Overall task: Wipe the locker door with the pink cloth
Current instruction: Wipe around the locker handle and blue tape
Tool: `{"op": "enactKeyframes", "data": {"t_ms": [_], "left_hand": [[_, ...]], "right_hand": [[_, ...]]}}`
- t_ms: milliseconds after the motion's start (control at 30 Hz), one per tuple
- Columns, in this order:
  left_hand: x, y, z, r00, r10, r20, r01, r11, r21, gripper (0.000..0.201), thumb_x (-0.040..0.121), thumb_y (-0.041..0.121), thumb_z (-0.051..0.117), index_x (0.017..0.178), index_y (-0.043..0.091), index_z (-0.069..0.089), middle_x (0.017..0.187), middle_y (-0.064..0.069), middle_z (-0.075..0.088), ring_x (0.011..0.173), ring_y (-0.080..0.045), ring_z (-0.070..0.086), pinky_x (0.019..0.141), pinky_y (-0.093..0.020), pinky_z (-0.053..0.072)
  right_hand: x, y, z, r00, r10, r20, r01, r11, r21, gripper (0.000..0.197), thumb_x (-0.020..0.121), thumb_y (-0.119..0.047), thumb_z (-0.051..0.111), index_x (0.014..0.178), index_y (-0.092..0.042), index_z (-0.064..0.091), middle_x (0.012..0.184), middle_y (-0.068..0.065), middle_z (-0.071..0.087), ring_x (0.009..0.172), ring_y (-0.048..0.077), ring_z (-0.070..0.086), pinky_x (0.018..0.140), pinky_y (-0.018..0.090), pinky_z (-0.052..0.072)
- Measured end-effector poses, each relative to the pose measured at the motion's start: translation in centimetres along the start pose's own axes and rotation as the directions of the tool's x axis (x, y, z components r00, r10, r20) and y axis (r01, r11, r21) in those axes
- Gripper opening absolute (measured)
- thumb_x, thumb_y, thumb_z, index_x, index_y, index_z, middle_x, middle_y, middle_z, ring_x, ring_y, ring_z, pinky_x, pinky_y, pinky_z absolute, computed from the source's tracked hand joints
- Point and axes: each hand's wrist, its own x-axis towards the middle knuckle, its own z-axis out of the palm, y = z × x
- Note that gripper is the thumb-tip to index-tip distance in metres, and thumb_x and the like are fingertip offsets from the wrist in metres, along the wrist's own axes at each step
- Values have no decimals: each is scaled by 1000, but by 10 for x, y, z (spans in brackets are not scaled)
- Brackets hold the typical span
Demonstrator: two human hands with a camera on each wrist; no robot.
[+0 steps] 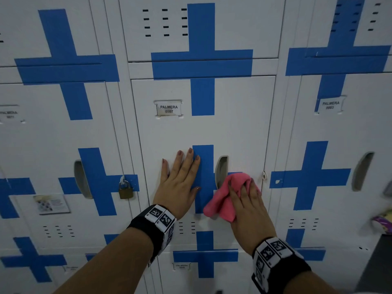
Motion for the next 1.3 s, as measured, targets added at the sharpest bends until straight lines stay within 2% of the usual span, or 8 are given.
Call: {"op": "enactKeyframes", "data": {"t_ms": [167,367,533,700,833,933,1067,1300], "left_hand": [[-6,2,1,1000,-6,22,6,1000,-25,93,84,35,60,150,17,-4,157,-2,-13,144,-26,-7,113,-51,-4],[-19,6,1,996,-4,88,6,1000,-23,76,86,38,37,150,15,3,158,-5,-7,145,-28,-2,113,-50,4],[-29,4,1,995,20,96,-12,996,-84,76,87,37,38,150,15,3,158,-6,2,145,-26,3,112,-50,11],[-36,3,-2,996,38,85,-25,988,-153,78,86,33,41,150,15,1,157,-7,11,144,-25,8,114,-45,9],[-38,-2,0,995,56,86,-35,973,-230,78,87,34,41,150,17,-2,154,-9,16,144,-24,11,115,-40,8],[-40,-3,2,996,63,70,-41,959,-279,75,89,33,41,150,19,0,155,-7,15,144,-22,9,116,-37,7],[-50,-2,2,997,72,12,-61,920,-388,69,88,24,54,147,15,20,153,-8,23,143,-18,16,116,-34,16],[-66,-9,-2,996,85,32,-67,930,-362,41,87,30,46,125,16,49,143,-8,42,136,-17,31,113,-30,22]], "right_hand": [[-7,-1,6,998,24,58,-26,999,28,82,79,-23,60,147,-16,14,153,13,19,141,35,8,111,52,24],[-17,-1,4,989,3,146,-19,994,108,84,84,-26,55,145,-23,-3,155,3,-2,143,26,-6,114,48,20],[-9,-23,-30,996,5,-90,22,951,307,79,89,-35,51,147,-27,-2,155,-2,-2,141,11,-11,116,38,8],[52,-45,-66,986,-82,-145,106,981,165,77,91,-37,46,147,-27,-6,155,1,-10,141,21,-18,117,41,1],[64,-47,-53,983,-166,-85,166,986,-7,80,80,-32,56,147,-18,15,154,7,7,141,31,-8,114,53,14],[59,-45,-38,962,-263,-77,256,962,-90,79,76,-29,61,145,-18,23,153,6,17,142,29,-4,114,52,11],[48,-50,-25,940,-339,-44,329,932,-151,82,75,-34,63,144,-18,22,152,6,21,142,28,5,110,48,10],[23,-38,-14,896,-433,100,444,879,-172,73,61,-28,70,131,-21,51,139,-2,49,135,25,35,106,47,30]]}}
